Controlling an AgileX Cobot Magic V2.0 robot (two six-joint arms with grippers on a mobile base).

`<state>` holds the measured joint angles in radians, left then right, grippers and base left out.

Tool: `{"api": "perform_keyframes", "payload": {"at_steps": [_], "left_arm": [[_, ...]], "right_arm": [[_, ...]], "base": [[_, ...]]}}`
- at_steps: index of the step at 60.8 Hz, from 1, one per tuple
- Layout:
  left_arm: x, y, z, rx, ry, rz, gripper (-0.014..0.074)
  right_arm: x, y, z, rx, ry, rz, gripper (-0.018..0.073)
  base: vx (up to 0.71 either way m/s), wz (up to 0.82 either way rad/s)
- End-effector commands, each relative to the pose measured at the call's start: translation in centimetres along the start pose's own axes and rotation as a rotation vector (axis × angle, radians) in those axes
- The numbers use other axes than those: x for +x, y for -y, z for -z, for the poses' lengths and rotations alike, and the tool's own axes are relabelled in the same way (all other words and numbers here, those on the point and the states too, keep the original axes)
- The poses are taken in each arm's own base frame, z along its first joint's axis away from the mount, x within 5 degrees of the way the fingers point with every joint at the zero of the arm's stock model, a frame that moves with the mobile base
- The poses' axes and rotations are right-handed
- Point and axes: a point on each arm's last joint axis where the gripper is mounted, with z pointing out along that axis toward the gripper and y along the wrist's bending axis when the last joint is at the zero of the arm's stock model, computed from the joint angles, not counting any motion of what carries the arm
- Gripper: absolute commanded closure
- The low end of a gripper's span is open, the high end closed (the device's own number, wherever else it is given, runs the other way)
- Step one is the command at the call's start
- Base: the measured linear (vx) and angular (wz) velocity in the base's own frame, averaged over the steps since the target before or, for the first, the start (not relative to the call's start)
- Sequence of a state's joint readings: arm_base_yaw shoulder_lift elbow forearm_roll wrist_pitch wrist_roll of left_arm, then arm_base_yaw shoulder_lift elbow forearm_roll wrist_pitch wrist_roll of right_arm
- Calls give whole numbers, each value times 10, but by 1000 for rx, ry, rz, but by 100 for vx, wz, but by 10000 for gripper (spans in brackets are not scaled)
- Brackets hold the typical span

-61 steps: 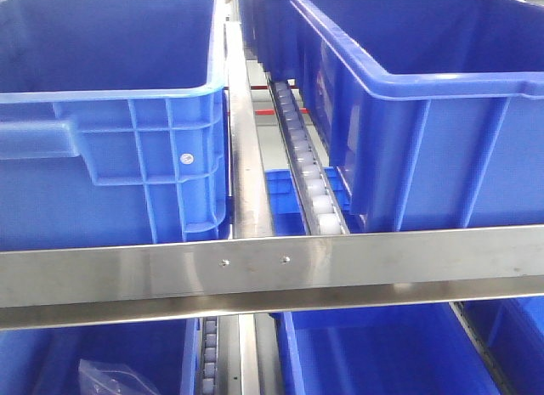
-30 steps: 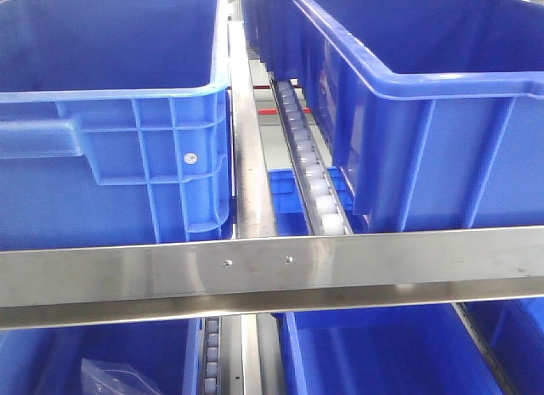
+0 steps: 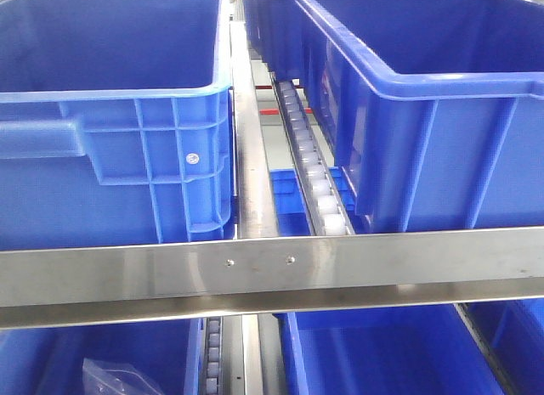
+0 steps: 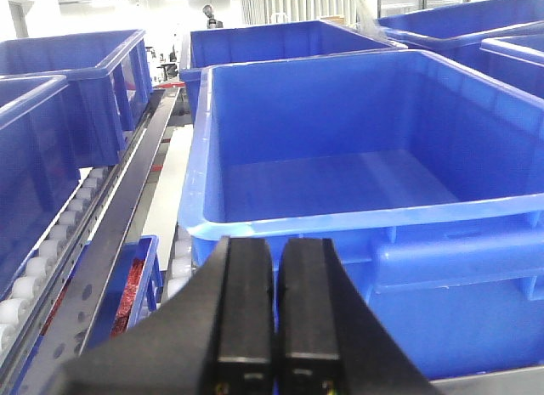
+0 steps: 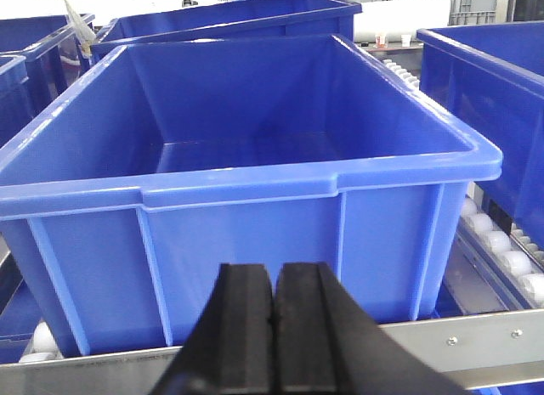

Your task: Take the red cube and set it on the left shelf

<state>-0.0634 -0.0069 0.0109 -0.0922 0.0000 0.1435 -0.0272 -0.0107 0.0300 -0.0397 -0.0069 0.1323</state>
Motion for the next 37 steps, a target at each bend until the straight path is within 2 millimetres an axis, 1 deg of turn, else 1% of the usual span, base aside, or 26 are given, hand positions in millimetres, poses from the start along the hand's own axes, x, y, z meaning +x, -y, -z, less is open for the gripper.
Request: {"api": "perform_keyframes", "payload": {"at_steps": [1,37], "left_arm": [[0,-1,-1,-8,54,4,491],[0,-1,-1,-8,54,4,491]], "right_arm": [[-17,-2,3,-9,120,12,510],[-17,-2,3,-9,119,12,510]], "base": [[0,0],[0,0]]}}
